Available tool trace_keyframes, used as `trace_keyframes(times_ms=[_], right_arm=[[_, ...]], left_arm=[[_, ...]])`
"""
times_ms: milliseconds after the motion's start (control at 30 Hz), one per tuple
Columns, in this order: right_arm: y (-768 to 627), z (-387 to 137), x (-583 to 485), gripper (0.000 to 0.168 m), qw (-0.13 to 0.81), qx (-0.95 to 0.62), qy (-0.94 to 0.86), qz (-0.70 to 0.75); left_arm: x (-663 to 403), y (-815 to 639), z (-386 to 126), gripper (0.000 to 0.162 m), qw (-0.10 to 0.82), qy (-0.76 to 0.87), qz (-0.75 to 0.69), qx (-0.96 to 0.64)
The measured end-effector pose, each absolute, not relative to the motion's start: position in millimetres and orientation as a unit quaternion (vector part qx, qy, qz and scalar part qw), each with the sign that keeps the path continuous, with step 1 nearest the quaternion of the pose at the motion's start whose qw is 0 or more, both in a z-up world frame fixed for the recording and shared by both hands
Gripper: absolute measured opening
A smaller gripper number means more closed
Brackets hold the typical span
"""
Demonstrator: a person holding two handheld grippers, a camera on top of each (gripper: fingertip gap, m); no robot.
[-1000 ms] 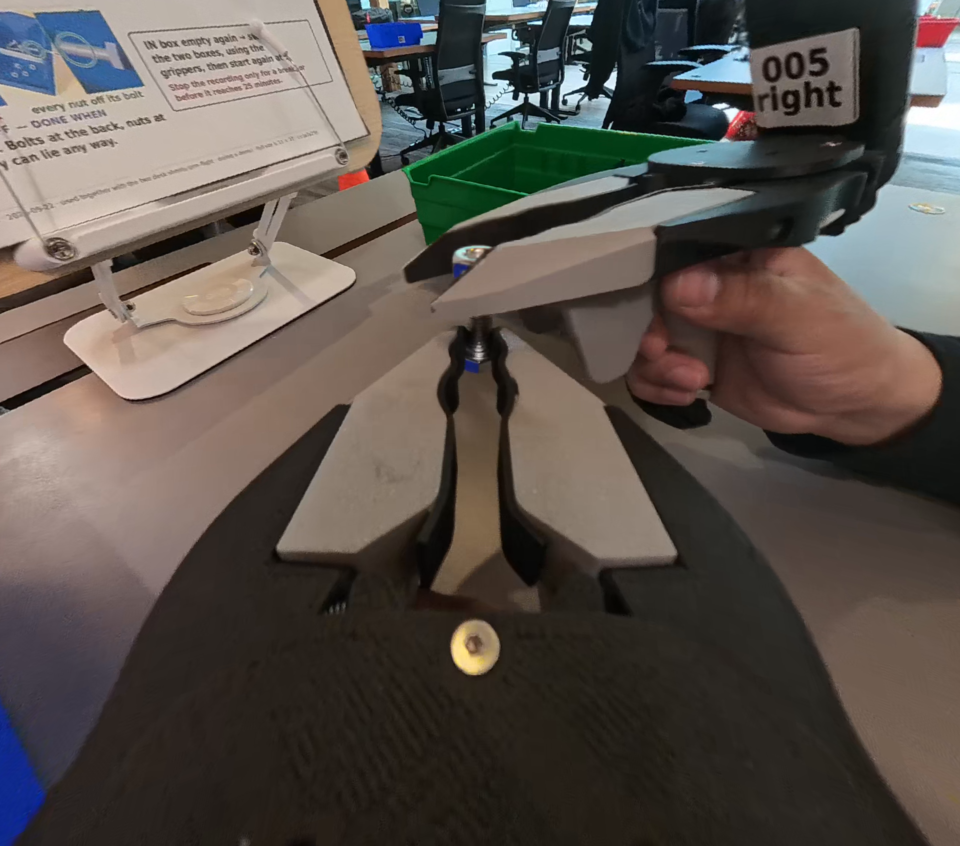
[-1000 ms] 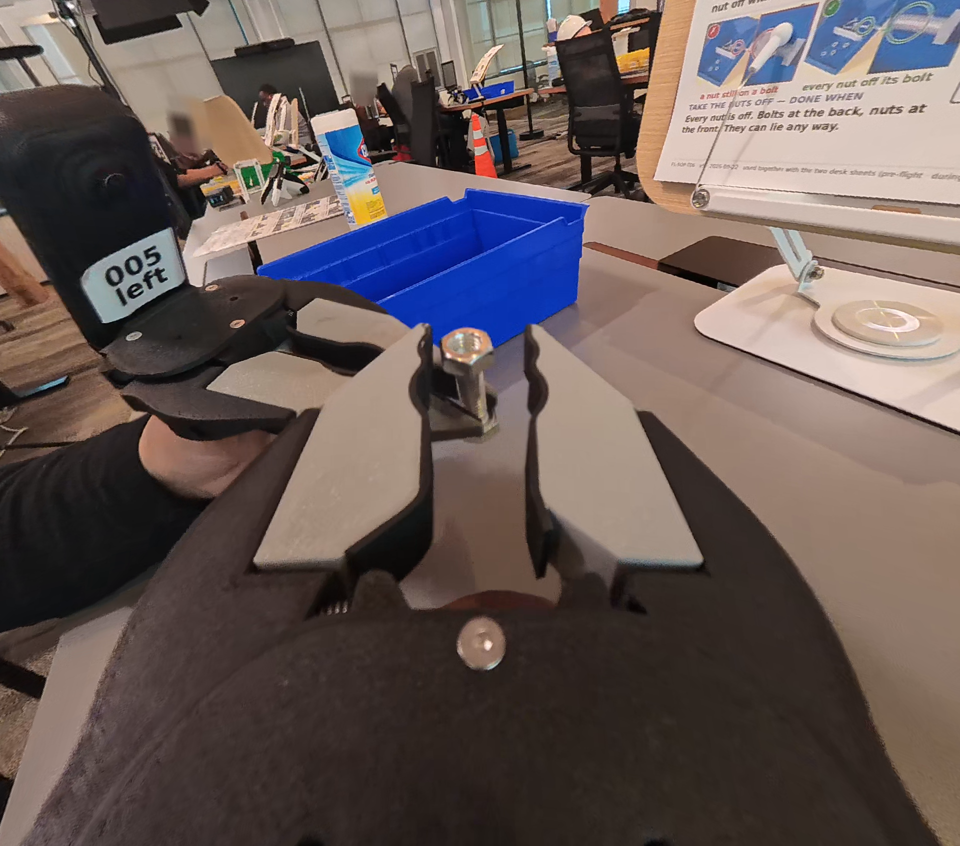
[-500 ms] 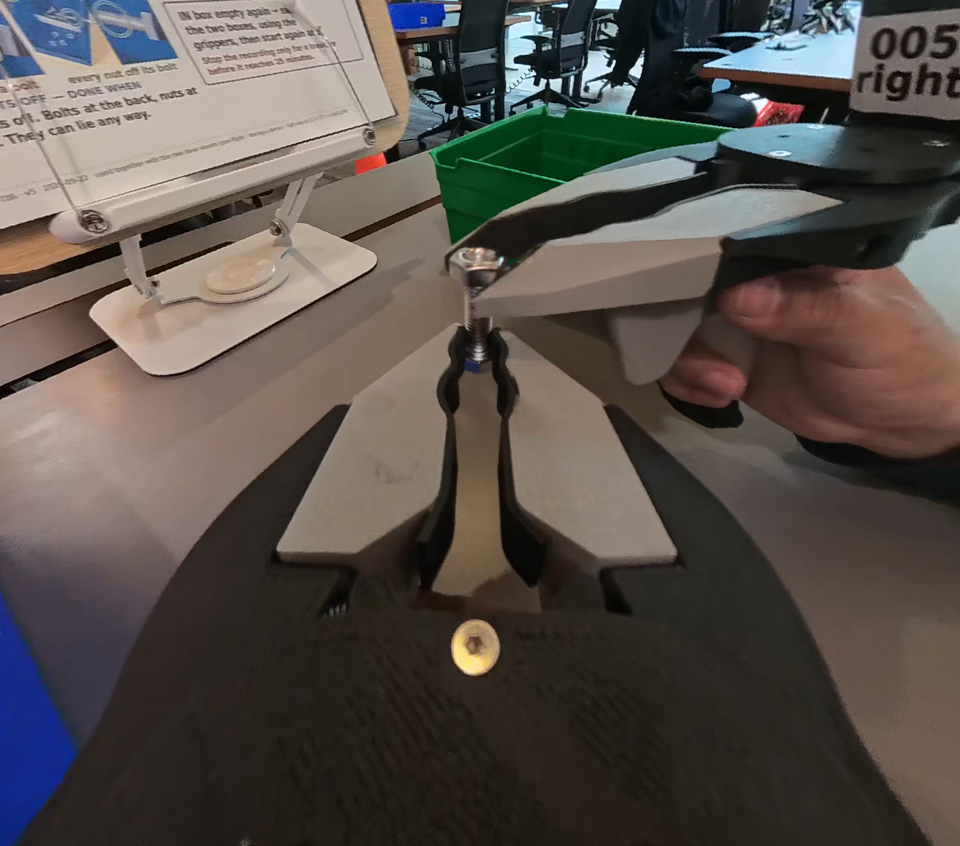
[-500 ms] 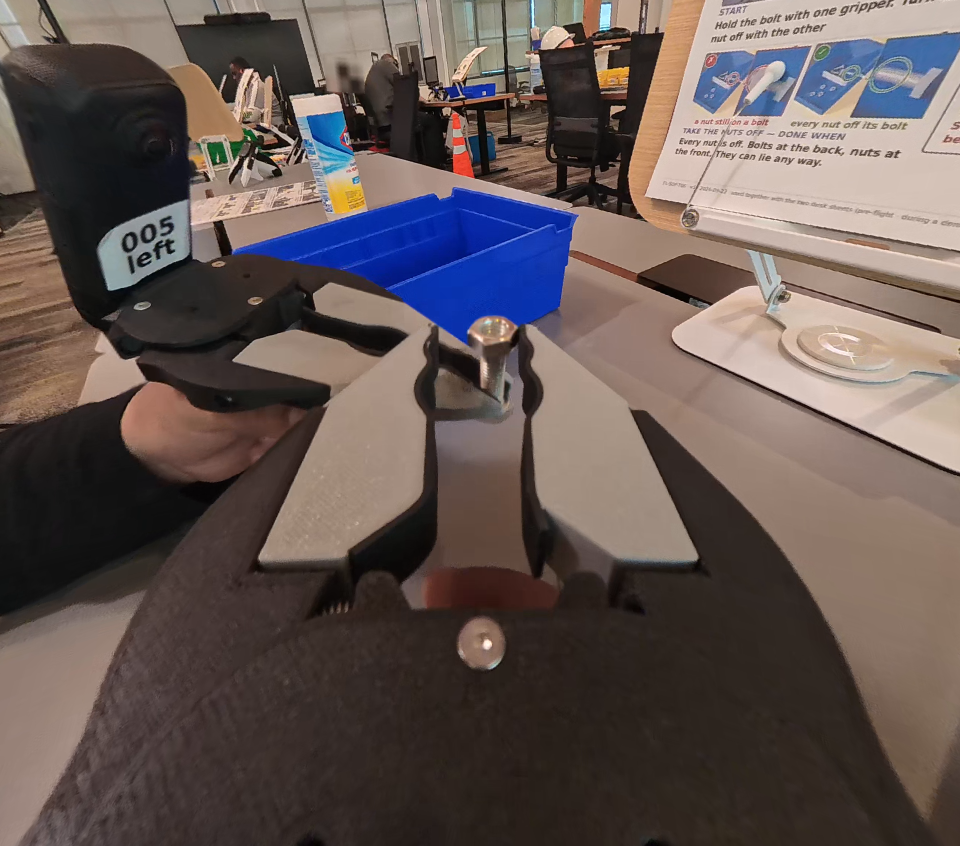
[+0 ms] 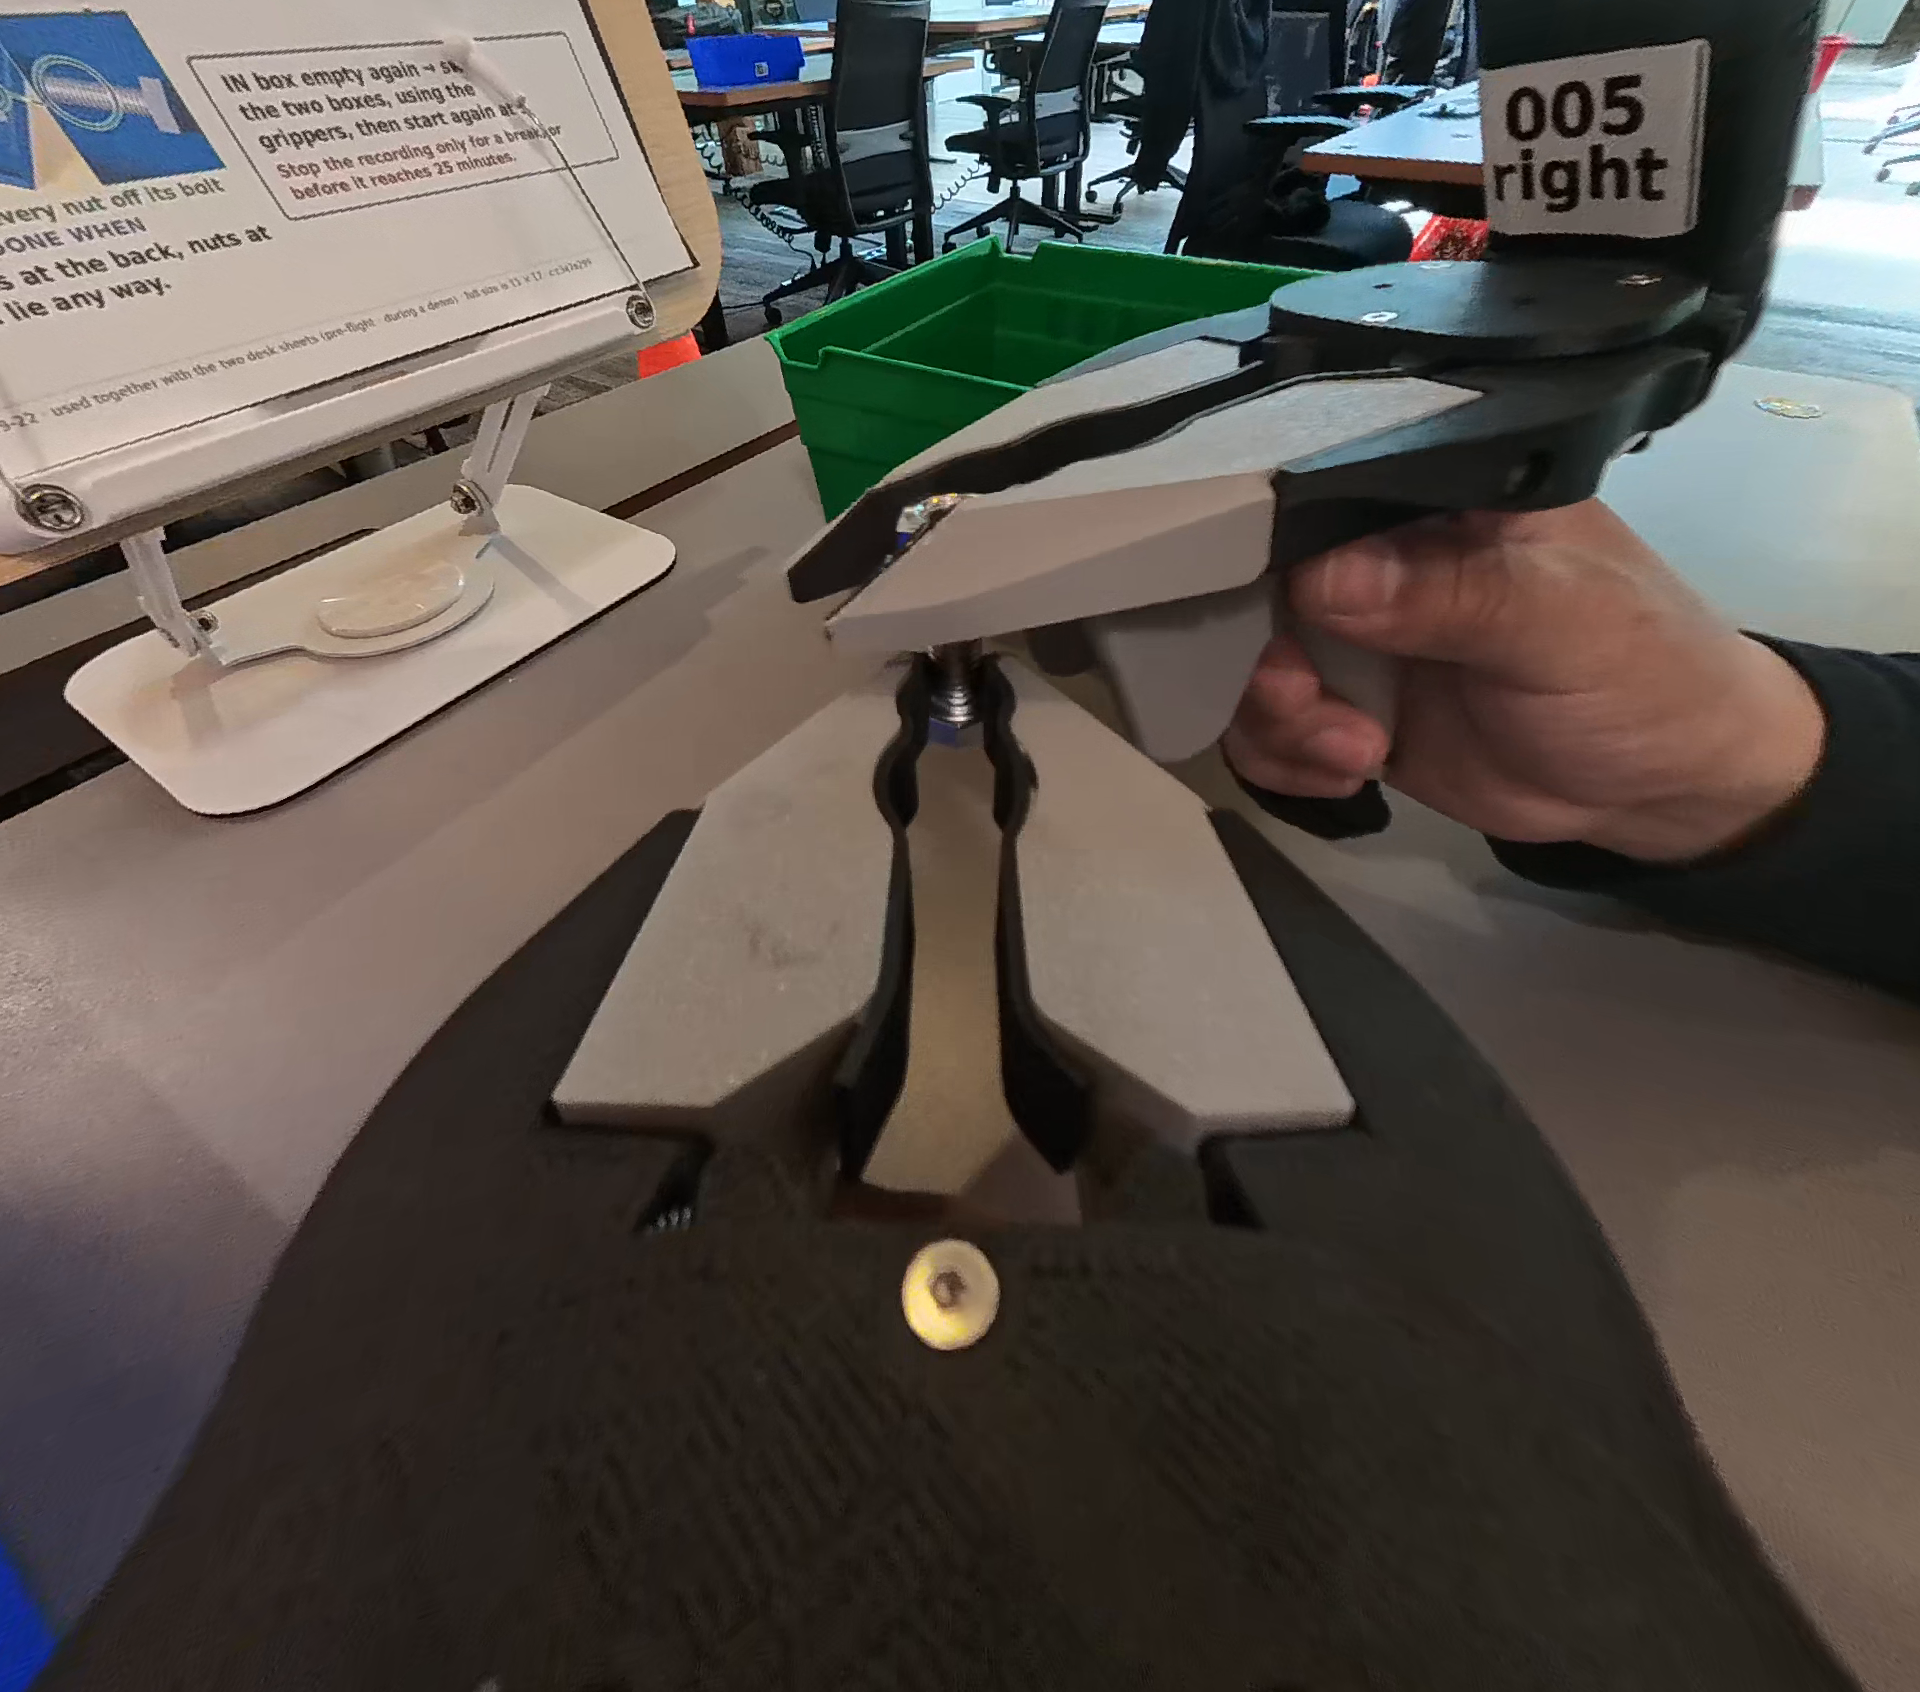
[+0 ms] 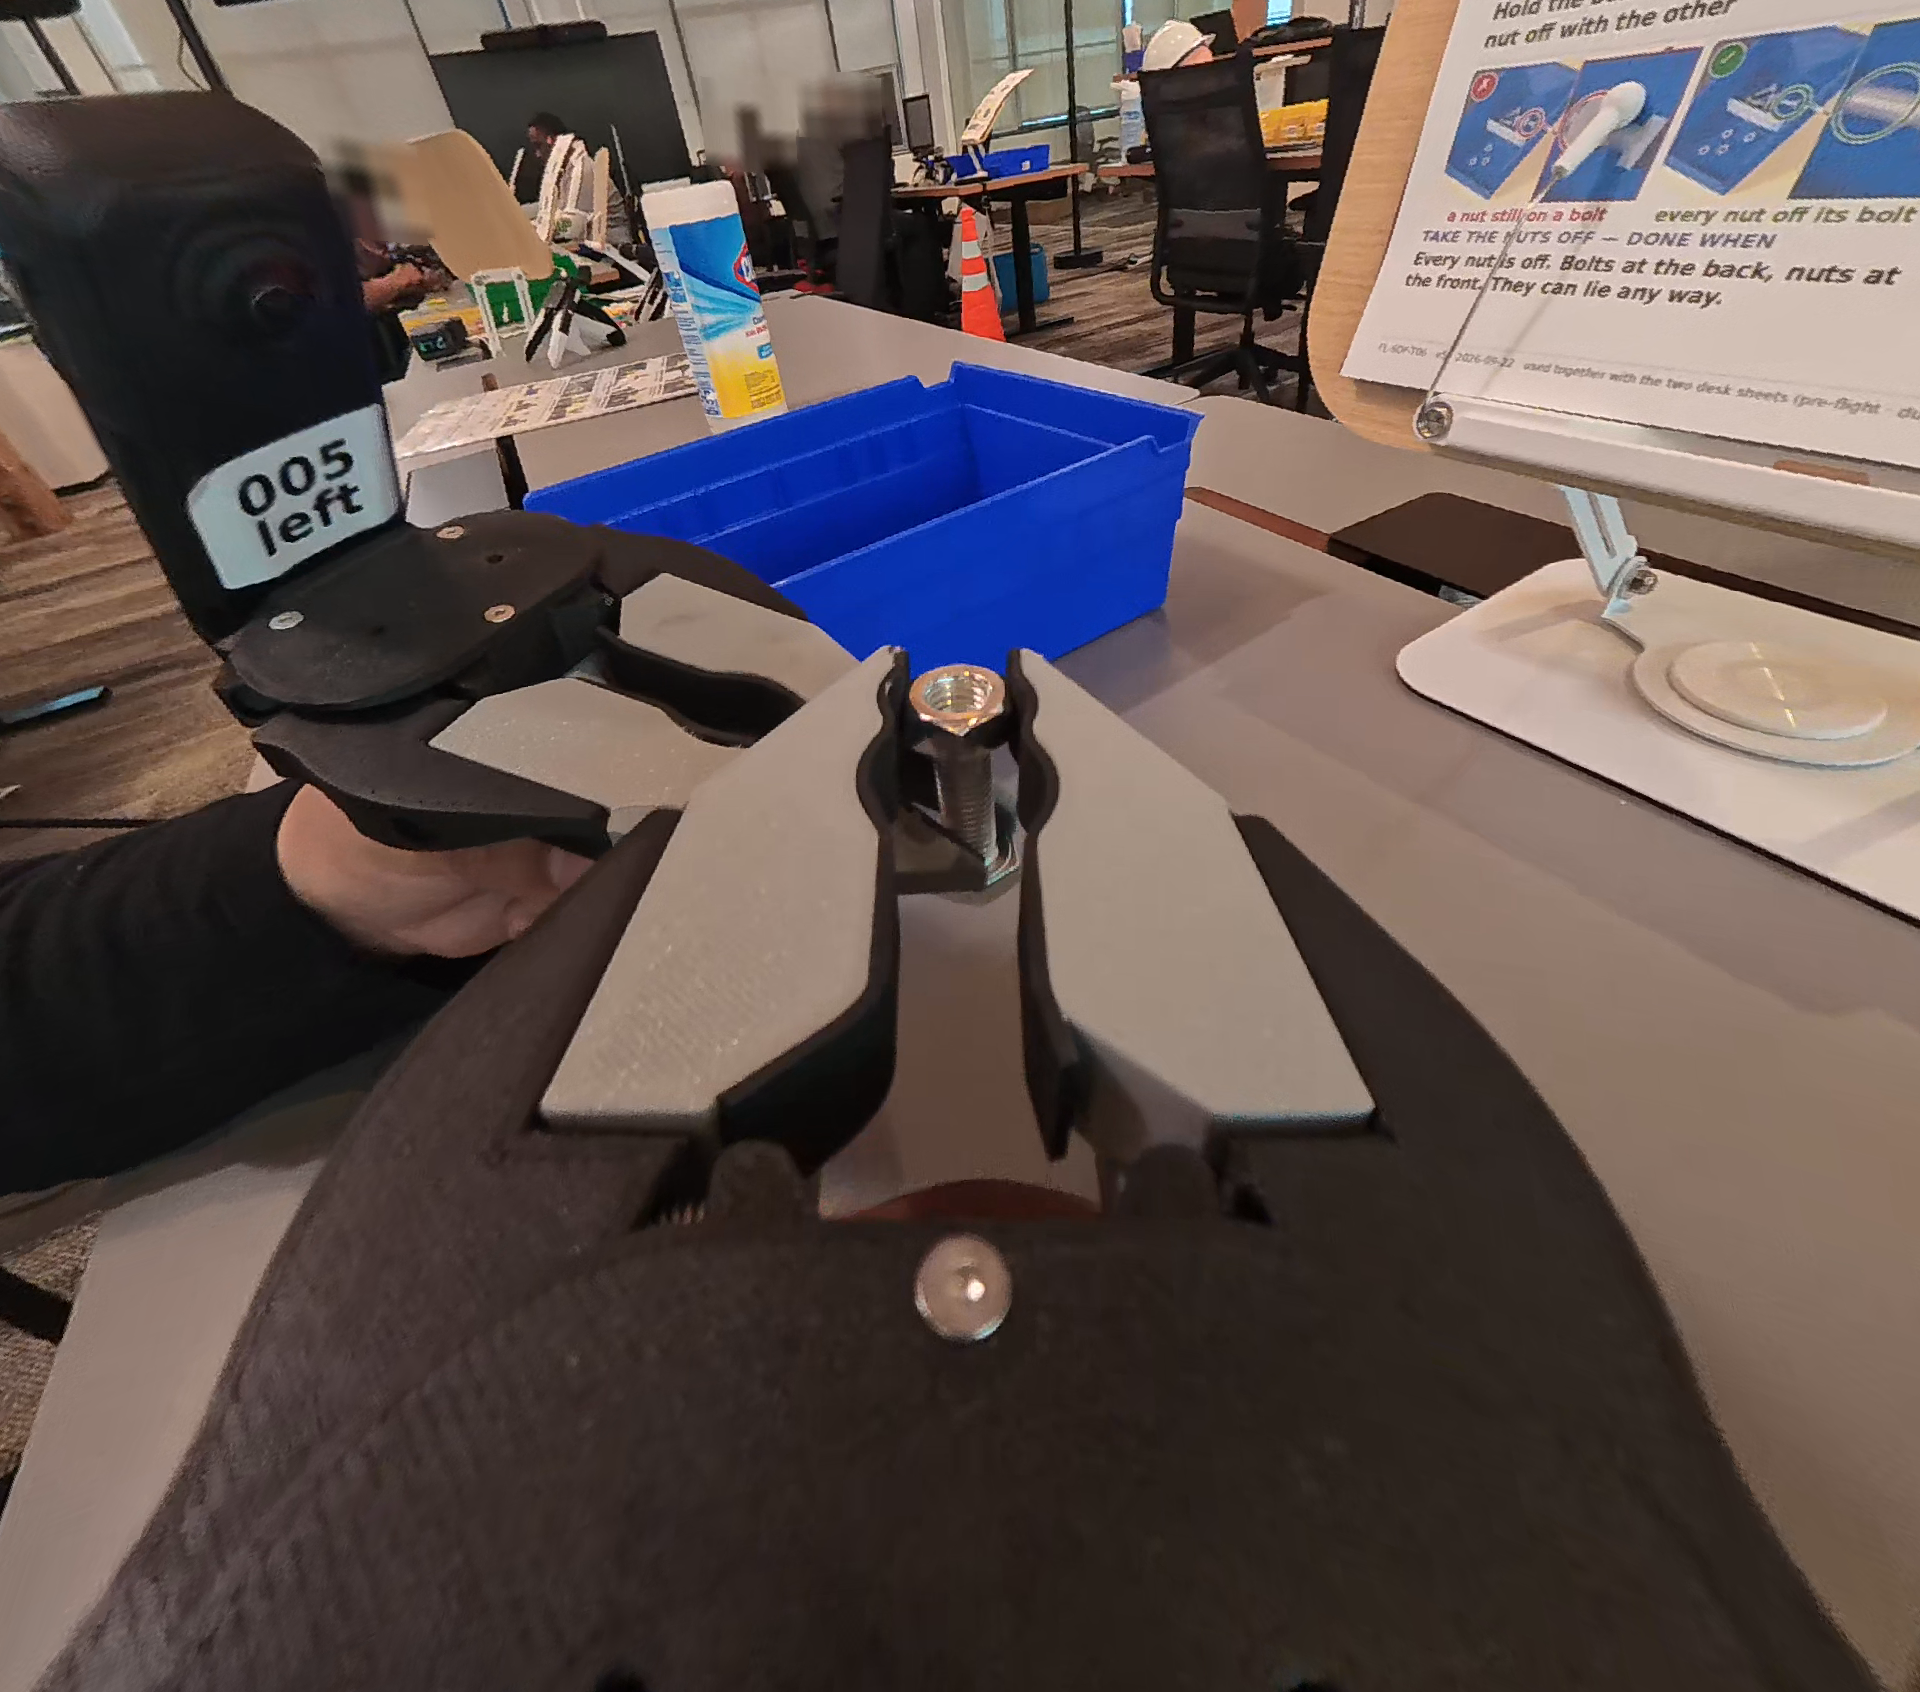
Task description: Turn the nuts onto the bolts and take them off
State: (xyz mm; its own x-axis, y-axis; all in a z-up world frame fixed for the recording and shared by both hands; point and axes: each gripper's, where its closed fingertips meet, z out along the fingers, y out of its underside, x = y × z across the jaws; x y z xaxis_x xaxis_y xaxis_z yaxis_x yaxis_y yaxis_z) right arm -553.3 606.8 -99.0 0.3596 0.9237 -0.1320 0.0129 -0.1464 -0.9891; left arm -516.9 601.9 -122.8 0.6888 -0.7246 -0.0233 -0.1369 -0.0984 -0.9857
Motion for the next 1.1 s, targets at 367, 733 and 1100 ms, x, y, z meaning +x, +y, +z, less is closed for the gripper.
trace_keyframes(times_ms=[367, 733, 1100], right_arm=[[608, -95, -550, 0.015, 0.535, -0.624, -0.364, 0.439], [613, -93, -546, 0.037, 0.569, -0.628, -0.355, 0.395], [609, -99, -554, 0.027, 0.568, -0.632, -0.365, 0.382]], left_arm=[[-519, 603, -121, 0.006, 0.603, 0.303, -0.244, -0.696], [-544, 620, -122, 0.006, 0.611, 0.257, -0.221, -0.715], [-526, 611, -125, 0.006, 0.608, 0.284, -0.219, -0.709]])
